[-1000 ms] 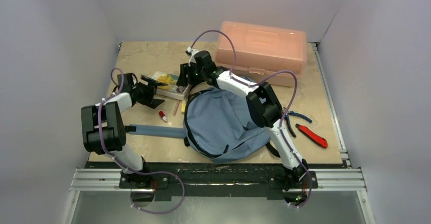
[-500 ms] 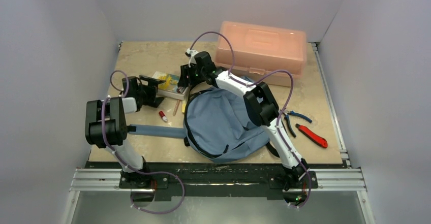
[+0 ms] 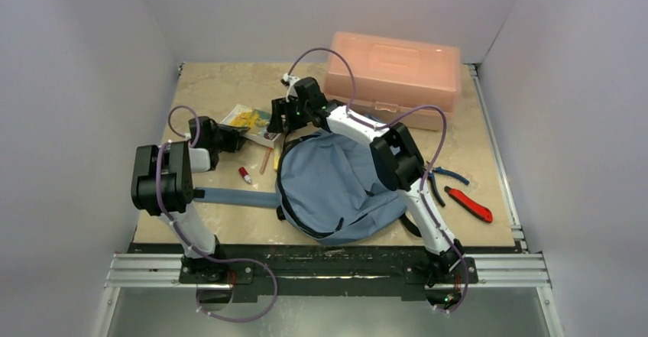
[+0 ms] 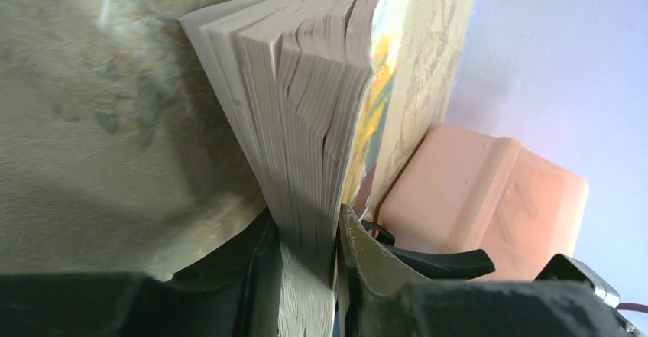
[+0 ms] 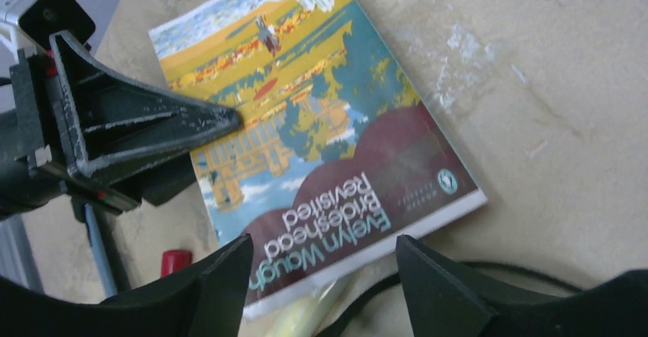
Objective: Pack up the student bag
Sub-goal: Pick up the book from the center of the board.
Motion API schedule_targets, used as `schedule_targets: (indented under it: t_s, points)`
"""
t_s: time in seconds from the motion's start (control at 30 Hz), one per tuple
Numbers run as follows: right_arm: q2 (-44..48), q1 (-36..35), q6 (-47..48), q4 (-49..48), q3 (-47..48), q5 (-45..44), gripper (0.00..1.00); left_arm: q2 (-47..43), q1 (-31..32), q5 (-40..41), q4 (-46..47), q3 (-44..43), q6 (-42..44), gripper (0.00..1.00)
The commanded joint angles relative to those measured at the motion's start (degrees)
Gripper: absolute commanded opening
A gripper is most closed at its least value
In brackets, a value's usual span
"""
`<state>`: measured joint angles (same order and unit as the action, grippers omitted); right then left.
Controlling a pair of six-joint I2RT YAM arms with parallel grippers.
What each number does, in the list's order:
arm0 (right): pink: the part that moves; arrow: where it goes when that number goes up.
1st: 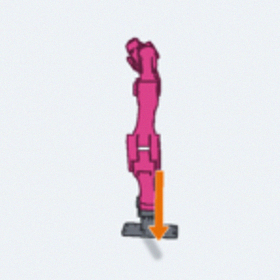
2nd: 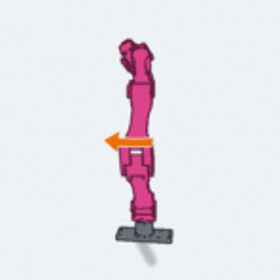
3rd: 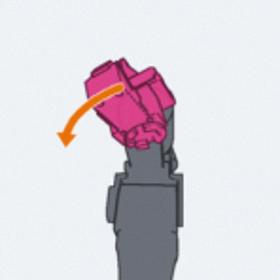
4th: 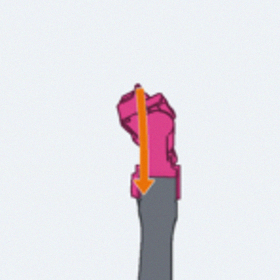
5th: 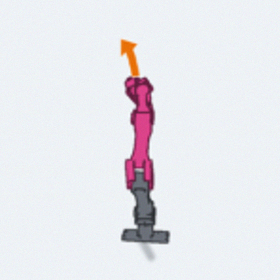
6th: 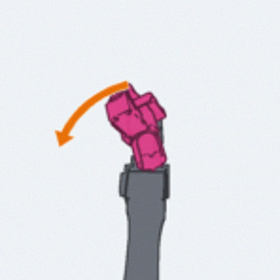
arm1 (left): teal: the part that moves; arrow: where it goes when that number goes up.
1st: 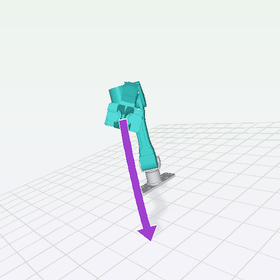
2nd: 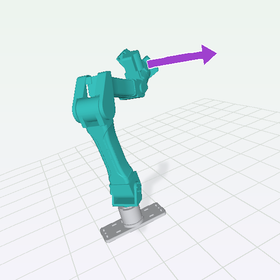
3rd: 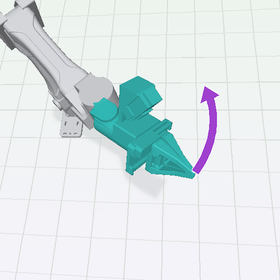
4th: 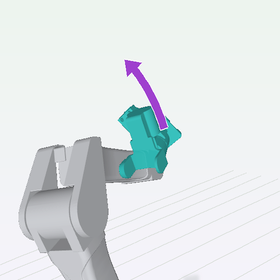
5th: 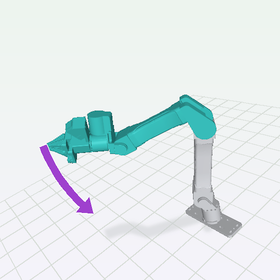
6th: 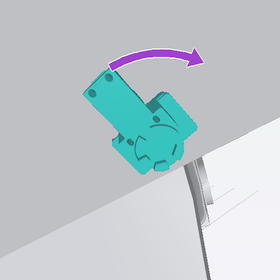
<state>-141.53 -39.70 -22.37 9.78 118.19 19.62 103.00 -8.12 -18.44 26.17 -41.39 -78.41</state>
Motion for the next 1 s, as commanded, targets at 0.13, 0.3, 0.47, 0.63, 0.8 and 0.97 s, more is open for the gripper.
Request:
schedule_targets:
  t_s: [0.13,0.3,0.47,0.63,0.8,0.97]
  points:
    - [14.3,2.3,-10.8,-2.7,-9.2,1.4,0.86,-4.9,-2.6,-6.8,9.2,-1.7,-4.7,0.07]
    - [19.1,7.1,-29.9,-19.0,-21.9,9.6,0.93,-8.2,-3.1,-12.6,13.2,-2.8,-7.7,0.04]
    - [21.3,8.7,-45.5,-31.5,-29.6,13.7,0.99,-14.6,-3.1,-16.3,13.2,-2.2,-7.3,0.04]
    - [23.3,8.7,-53.5,-38.2,-34.6,12.2,0.99,-20.3,-3.1,-19.1,14.9,0.1,-7.4,0.04]
    - [23.7,8.5,-56.8,-41.6,-36.3,11.8,0.99,-24.4,-2.7,-20.4,16.6,2.8,-8.2,0.04]
    - [24.7,7.6,-60.2,-50.2,-38.1,14.7,0.86,-27.6,-1.0,-22.5,17.0,4.8,-7.0,0.04]
